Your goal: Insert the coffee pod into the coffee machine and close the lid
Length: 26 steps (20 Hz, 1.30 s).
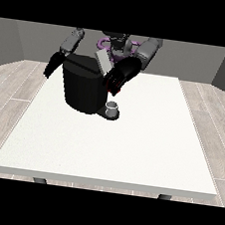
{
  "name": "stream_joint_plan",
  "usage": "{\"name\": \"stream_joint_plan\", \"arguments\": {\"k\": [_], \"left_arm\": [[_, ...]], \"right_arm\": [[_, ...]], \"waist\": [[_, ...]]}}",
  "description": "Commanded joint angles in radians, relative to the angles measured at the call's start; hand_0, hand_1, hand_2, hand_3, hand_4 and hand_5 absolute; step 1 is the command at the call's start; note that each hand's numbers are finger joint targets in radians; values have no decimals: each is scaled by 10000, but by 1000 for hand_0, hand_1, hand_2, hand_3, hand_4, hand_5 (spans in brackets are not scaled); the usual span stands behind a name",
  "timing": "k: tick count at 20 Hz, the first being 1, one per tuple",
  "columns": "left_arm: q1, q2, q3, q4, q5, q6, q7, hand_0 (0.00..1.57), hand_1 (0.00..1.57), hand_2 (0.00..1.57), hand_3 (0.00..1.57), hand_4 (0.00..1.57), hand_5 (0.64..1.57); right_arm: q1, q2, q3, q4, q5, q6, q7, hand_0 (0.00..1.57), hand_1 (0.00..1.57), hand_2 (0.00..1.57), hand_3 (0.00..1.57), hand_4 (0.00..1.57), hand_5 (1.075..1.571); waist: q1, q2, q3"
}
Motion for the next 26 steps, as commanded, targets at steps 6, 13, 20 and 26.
{"name": "stream_joint_plan", "arguments": {"k": [6, 13, 20, 26], "left_arm": [[350, -881, -194, 16, -212, 37, 828, 0, 0, 299, 199, 0, 1571], [2092, -2090, -461, -430, 120, -301, 727, 0, 0, 0, 0, 0, 1571], [3879, -3630, 1861, -328, 3059, -209, -201, 0, 0, 0, 0, 369, 1571], [5952, -5013, 3257, 103, 4890, -455, -353, 0, 0, 0, 0, 274, 1571]], "right_arm": [[59, -257, -434, 750, -301, 246, 66, 0, 0, 0, 0, 144, 1571], [1811, -70, -818, 1698, -581, 107, -682, 0, 0, 0, 0, 0, 1571], [3396, 26, -790, 1596, -720, 307, -1144, 0, 0, 0, 0, 0, 1571], [4113, 254, -751, 1328, -821, 266, -931, 0, 0, 0, 0, 0, 1571]], "waist": [[536, -808, -29], [1832, -2761, -28], [2640, -4442, -58], [3573, -6183, -51]]}}
